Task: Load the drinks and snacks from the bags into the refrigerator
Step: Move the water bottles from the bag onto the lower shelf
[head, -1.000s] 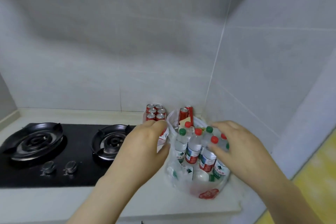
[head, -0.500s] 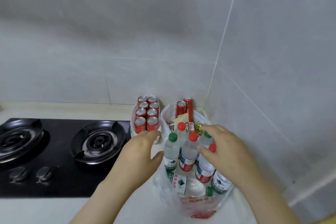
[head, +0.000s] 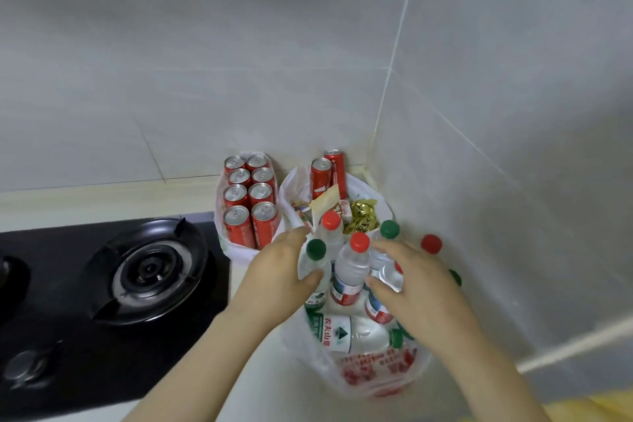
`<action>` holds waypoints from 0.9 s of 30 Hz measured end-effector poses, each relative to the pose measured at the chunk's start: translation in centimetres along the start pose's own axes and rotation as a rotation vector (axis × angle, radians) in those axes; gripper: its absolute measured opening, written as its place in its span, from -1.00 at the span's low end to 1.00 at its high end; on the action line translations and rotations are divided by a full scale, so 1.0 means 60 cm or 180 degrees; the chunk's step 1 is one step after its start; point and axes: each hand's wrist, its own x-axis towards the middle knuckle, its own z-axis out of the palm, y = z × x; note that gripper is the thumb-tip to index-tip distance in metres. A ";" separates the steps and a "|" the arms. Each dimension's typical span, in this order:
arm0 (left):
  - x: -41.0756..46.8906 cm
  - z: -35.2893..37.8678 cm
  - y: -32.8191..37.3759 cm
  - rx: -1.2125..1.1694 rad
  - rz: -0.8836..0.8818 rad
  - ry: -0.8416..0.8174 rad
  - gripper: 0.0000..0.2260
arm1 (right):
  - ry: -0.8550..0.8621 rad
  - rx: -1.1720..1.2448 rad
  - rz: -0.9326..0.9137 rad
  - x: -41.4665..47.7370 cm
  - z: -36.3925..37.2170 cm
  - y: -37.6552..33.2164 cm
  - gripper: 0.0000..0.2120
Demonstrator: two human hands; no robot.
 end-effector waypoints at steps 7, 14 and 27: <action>0.042 0.039 -0.030 0.0048 0.0119 -0.0303 -0.42 | 0.0076 0.0332 0.0346 -0.009 0.042 0.017 -0.55; 0.073 0.074 -0.036 0.0481 0.0323 -0.0519 -0.56 | -0.0108 0.0728 0.0979 -0.031 0.107 0.056 -0.72; 0.076 0.113 -0.051 0.0092 0.0094 -0.0310 -0.69 | -0.0214 0.1281 0.2001 -0.045 0.230 0.130 -0.73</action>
